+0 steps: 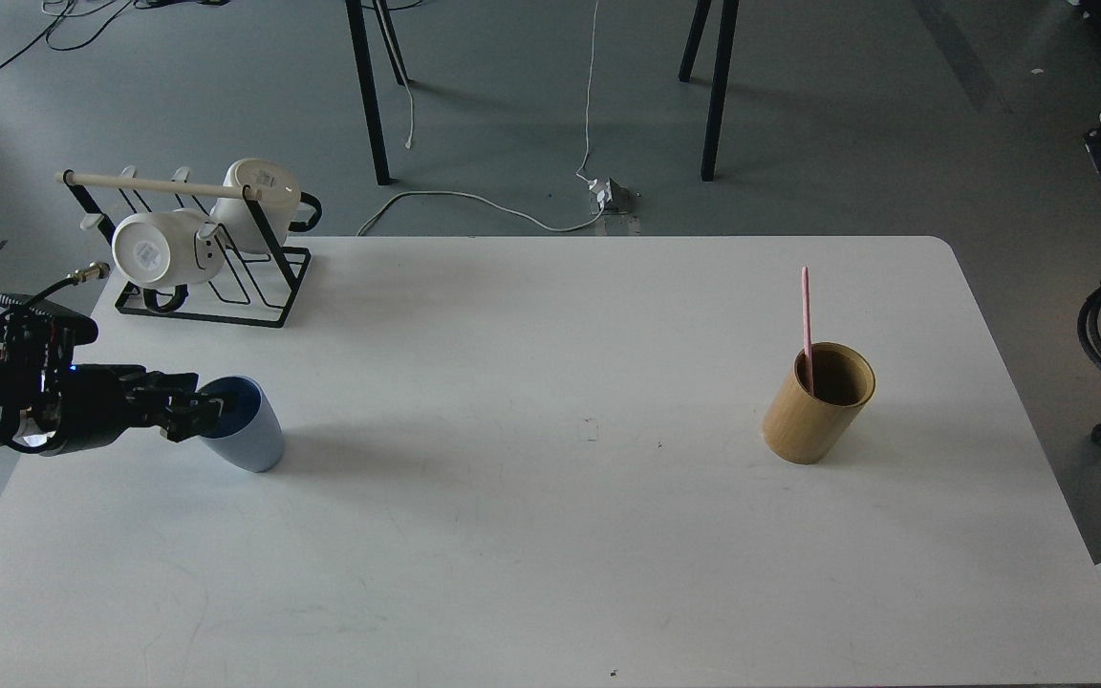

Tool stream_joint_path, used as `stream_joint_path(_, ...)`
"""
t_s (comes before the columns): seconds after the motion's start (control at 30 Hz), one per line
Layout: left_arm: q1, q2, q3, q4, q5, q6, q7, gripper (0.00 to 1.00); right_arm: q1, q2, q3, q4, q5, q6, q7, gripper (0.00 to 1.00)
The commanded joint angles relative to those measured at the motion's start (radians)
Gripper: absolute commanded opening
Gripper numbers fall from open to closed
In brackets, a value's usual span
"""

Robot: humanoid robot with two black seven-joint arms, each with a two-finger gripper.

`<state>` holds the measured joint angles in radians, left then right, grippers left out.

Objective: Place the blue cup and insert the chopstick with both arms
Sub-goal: 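Grasp the light blue cup with the left gripper, then lift the cup, carry it toward the table centre, set it upright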

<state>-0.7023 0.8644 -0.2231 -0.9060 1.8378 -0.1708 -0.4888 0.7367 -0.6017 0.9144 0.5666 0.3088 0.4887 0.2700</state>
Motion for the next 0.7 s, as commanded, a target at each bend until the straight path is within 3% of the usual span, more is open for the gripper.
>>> stream_joint_path(0.0,0.000,-0.005,0.004,0.004,0.000,0.000,0.000,0.25,0.000,-0.001,0.001,-0.001,0.000,0.000,0.000,1.00)
stream_joint_path(0.2,-0.016,-0.004,0.001,0.002,0.000,-0.015,0.000,0.05,0.000,-0.009,0.000,0.002,0.000,0.000,0.000,1.00)
stream_joint_path(0.33,-0.039,-0.004,-0.001,-0.013,0.000,-0.039,0.000,0.02,-0.010,-0.009,0.001,0.002,0.000,0.000,0.000,1.00)
stream_joint_path(0.67,-0.304,-0.114,0.001,-0.122,0.024,-0.283,0.000,0.00,0.013,-0.021,-0.008,0.006,-0.008,0.000,-0.002,1.00)
